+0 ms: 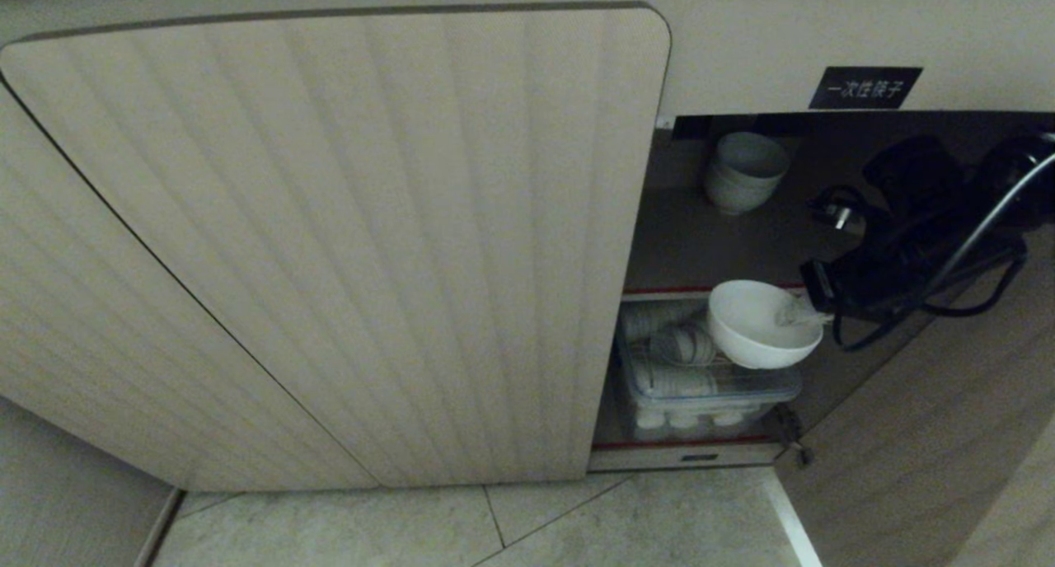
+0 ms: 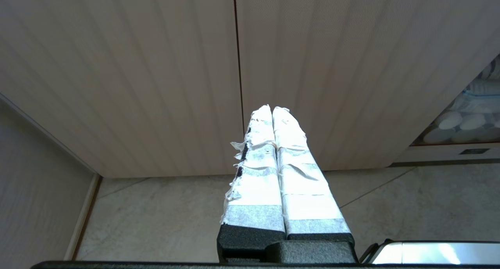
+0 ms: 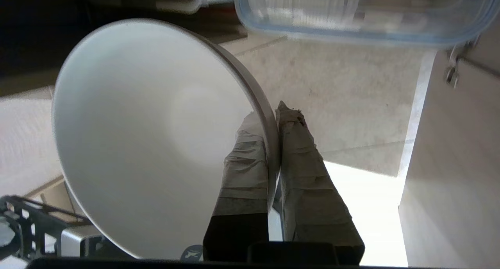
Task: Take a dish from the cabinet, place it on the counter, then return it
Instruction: Place it on the table
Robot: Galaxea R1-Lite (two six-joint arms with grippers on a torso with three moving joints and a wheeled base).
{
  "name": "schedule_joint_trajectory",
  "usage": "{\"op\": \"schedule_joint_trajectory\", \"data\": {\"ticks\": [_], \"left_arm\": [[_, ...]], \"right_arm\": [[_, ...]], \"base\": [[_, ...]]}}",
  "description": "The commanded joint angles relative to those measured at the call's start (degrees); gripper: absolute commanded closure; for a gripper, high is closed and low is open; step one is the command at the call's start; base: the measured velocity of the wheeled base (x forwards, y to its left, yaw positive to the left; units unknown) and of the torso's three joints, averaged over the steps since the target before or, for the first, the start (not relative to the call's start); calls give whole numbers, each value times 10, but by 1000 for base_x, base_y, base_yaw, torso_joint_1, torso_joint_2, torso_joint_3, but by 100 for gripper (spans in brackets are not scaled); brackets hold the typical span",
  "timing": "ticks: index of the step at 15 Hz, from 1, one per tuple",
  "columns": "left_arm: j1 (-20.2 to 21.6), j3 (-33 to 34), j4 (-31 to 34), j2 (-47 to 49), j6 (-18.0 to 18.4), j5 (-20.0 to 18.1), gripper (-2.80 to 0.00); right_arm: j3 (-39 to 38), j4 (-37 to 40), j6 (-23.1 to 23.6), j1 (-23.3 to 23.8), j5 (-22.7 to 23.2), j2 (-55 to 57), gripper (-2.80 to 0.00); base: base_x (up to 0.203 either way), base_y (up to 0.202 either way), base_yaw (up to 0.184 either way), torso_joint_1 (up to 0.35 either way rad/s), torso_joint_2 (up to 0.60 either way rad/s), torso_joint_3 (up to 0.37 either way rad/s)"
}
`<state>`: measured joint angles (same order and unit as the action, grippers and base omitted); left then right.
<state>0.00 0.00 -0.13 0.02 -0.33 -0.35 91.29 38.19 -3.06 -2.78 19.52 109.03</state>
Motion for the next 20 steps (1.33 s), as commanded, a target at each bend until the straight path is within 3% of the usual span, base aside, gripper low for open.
{"op": "schedule_joint_trajectory", "data": {"ticks": [1,13,16,20], "left_arm": [[0,0,0,0,0,0,0],[0,0,0,0,0,0,0],[0,0,0,0,0,0,0],[0,0,0,0,0,0,0]], "right_arm": [[-27,-6,-1,0,2,-18,0],[-176,-75,2,-2,1,-111,0],[-214,-83,46,-1,2,-142,0],[-266,-106,51,-1,2,-189,0]], "base": [[0,0,0,0,0,0],[0,0,0,0,0,0],[0,0,0,0,0,0],[0,0,0,0,0,0]]}}
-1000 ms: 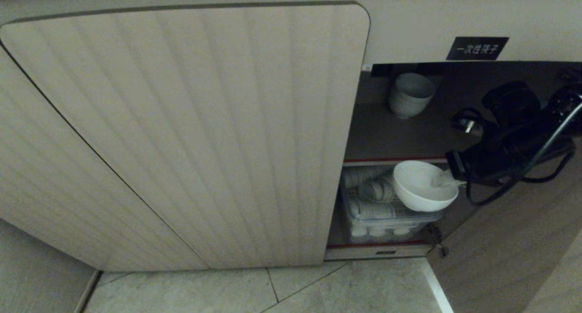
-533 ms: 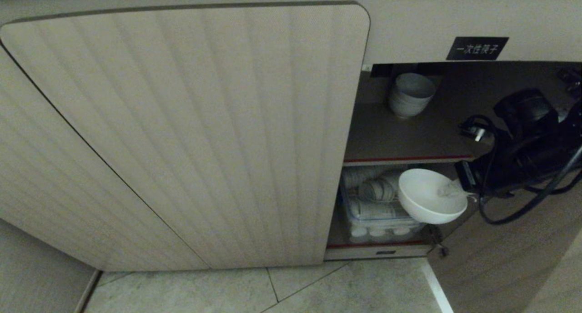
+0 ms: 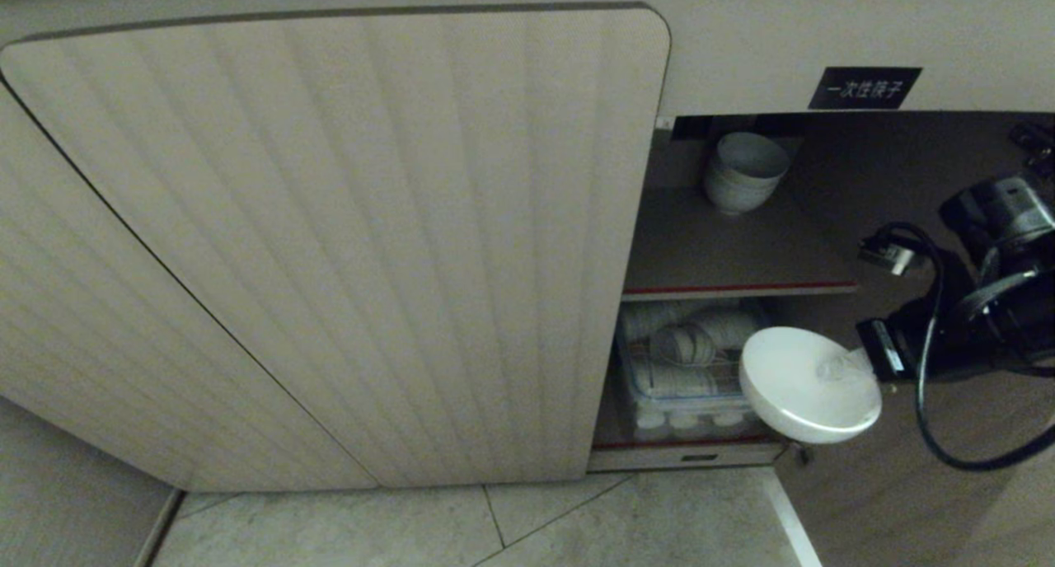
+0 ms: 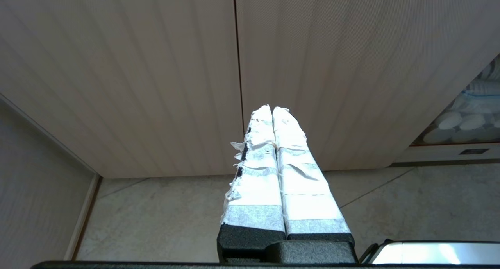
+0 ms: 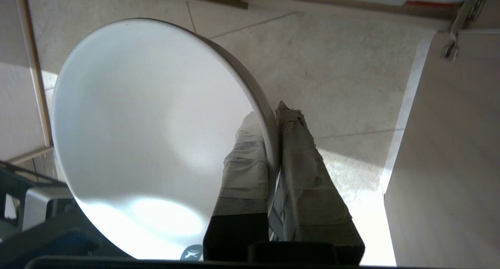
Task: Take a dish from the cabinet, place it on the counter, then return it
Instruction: Place it on the table
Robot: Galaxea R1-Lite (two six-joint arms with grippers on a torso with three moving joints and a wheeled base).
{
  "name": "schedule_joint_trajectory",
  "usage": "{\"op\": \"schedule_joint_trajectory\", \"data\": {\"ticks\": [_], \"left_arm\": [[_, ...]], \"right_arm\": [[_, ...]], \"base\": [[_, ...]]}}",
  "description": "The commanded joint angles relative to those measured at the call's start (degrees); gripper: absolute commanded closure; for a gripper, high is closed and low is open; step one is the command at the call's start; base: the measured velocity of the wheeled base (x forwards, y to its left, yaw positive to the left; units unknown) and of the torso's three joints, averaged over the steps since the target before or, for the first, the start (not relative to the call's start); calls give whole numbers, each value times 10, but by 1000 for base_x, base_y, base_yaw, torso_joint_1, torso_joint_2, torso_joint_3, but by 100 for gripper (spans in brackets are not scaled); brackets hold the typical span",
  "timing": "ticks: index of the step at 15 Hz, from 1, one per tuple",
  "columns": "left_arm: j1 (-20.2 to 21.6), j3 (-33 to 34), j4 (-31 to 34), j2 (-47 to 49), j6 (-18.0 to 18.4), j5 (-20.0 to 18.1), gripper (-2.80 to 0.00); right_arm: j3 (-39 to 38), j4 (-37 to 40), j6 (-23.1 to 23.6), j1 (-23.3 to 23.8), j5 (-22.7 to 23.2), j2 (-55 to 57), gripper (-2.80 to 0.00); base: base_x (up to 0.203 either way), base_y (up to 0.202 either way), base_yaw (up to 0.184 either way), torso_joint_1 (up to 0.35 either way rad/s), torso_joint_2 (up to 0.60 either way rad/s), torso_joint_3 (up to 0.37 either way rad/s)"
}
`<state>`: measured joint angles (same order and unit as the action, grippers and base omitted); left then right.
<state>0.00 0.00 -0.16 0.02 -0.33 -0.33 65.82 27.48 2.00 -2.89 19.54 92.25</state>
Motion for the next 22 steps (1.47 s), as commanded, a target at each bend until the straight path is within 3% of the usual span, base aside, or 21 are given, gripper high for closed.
{"op": "schedule_joint_trajectory", "data": {"ticks": [1,9,22], "left_arm": [[0,0,0,0,0,0,0],[0,0,0,0,0,0,0],[0,0,0,0,0,0,0]], "right_arm": [[-25,0,0,0,1,-35,0],[-128,-32,-5,1,0,-137,0],[-208,-31,-6,14,1,-237,0]], "base": [[0,0,0,0,0,0],[0,0,0,0,0,0],[0,0,0,0,0,0]]}}
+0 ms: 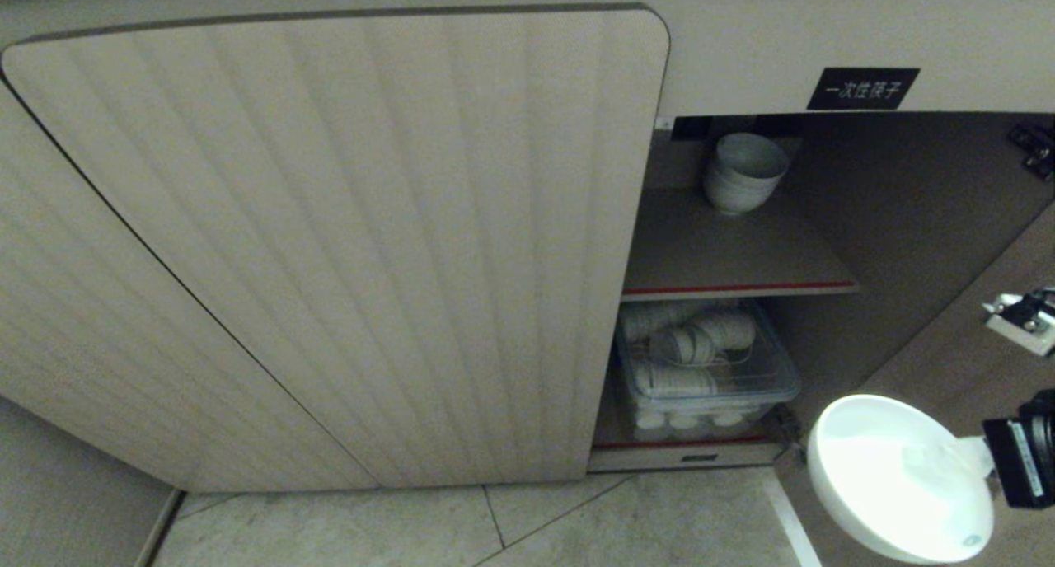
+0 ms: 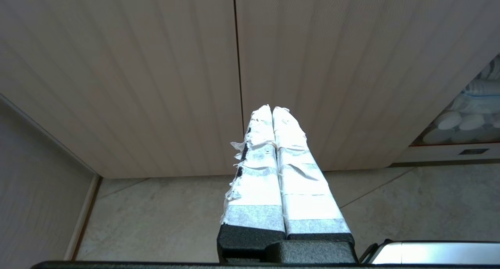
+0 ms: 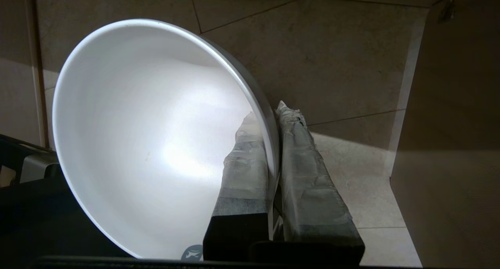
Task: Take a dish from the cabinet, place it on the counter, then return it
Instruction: Place it on the table
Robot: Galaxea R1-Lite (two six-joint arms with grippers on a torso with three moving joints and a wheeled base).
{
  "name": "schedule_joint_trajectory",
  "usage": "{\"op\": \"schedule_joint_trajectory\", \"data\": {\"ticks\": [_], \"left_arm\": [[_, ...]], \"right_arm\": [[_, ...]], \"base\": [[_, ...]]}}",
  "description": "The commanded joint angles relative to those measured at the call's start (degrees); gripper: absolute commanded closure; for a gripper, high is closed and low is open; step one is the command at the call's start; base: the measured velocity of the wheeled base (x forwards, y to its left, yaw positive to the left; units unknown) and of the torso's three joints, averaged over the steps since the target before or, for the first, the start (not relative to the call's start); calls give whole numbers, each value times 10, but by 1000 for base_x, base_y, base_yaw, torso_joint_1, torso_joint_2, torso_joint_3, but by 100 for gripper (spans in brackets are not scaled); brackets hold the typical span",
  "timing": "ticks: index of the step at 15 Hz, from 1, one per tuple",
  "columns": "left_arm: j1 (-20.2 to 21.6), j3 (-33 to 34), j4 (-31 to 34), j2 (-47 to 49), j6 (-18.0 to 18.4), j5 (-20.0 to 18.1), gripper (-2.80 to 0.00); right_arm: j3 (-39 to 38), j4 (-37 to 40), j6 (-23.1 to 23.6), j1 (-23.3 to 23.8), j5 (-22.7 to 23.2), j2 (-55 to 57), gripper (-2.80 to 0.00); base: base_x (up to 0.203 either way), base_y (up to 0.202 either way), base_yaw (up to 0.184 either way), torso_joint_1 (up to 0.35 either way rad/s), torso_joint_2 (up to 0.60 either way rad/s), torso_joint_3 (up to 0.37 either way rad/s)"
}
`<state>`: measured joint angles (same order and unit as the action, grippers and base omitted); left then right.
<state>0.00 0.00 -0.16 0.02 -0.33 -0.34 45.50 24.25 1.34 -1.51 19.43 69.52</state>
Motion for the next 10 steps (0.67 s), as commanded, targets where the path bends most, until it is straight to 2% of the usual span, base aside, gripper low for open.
{"op": "schedule_joint_trajectory", "data": {"ticks": [1,10], "left_arm": [[0,0,0,0,0,0,0],[0,0,0,0,0,0,0]], "right_arm": [[-10,1,0,0,2,-18,0],[-72,4,-1,0,3,-89,0]], "base": [[0,0,0,0,0,0],[0,0,0,0,0,0]]}}
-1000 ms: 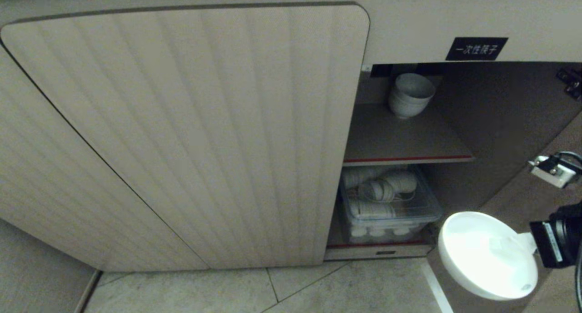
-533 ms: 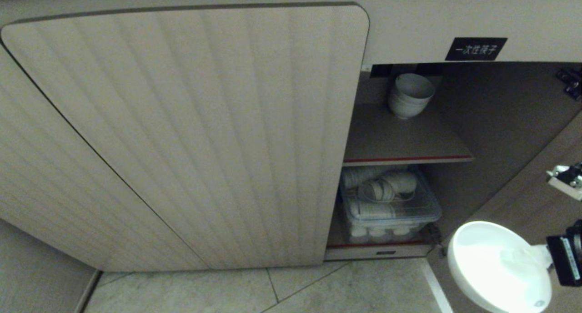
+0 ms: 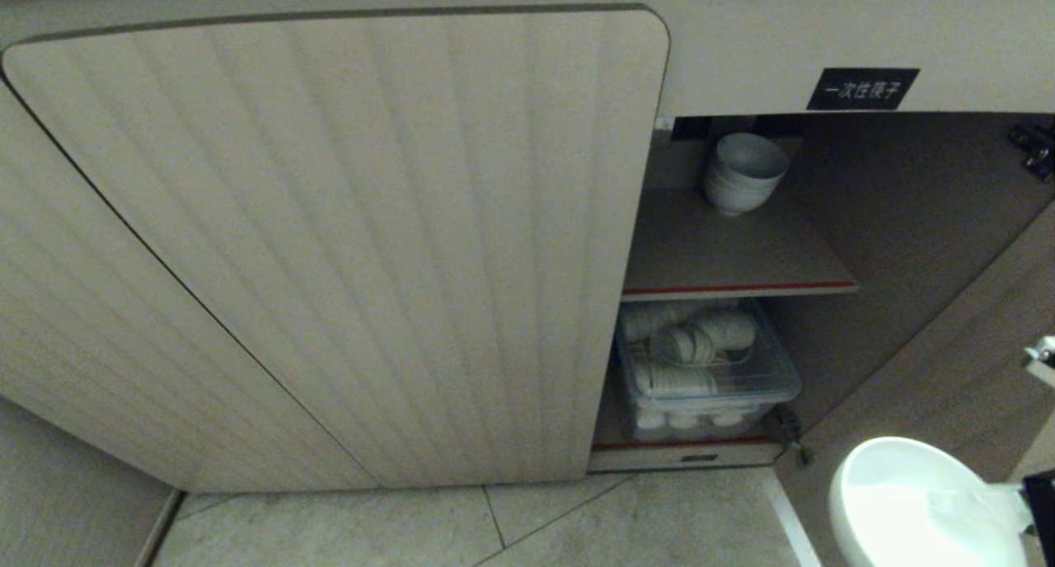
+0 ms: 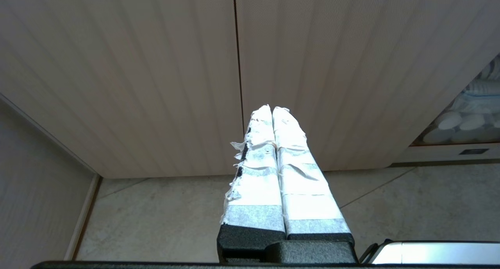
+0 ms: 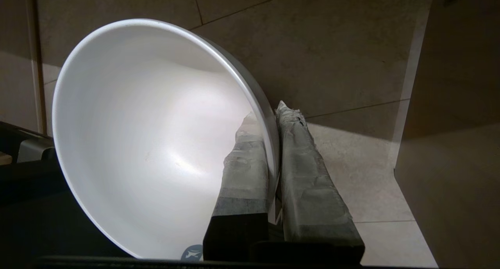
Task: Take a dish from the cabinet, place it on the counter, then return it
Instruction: Place it on the table
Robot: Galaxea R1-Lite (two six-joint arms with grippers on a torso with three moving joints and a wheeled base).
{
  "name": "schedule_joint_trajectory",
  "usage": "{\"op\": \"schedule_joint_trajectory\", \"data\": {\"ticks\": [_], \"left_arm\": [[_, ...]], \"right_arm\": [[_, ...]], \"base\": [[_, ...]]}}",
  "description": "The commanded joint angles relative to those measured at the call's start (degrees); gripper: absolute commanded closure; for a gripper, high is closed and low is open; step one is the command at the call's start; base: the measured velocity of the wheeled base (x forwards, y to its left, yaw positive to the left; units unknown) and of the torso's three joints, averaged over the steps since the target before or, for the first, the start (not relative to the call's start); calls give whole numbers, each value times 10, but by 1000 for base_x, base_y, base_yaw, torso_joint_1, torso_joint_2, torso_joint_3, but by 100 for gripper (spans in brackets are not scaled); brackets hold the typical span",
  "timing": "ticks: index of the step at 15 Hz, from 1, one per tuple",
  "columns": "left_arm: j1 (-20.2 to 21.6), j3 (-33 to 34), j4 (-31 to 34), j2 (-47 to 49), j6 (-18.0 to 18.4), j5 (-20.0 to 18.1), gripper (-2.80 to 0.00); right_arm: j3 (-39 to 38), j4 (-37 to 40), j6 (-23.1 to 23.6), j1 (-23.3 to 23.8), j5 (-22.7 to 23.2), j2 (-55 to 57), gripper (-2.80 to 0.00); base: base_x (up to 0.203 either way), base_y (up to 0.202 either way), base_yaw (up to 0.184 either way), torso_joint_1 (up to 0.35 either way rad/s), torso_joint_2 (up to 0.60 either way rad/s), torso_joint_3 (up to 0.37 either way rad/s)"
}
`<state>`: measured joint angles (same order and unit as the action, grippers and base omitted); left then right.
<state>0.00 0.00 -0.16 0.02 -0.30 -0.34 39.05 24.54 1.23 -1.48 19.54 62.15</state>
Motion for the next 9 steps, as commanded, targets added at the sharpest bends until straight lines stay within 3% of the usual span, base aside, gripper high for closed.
{"op": "schedule_joint_trajectory", "data": {"ticks": [1,9], "left_arm": [[0,0,0,0,0,0,0],[0,0,0,0,0,0,0]], "right_arm": [[-13,2,0,0,1,-24,0],[-48,2,-6,1,-2,-60,0]], "base": [[0,0,0,0,0,0],[0,0,0,0,0,0]]}}
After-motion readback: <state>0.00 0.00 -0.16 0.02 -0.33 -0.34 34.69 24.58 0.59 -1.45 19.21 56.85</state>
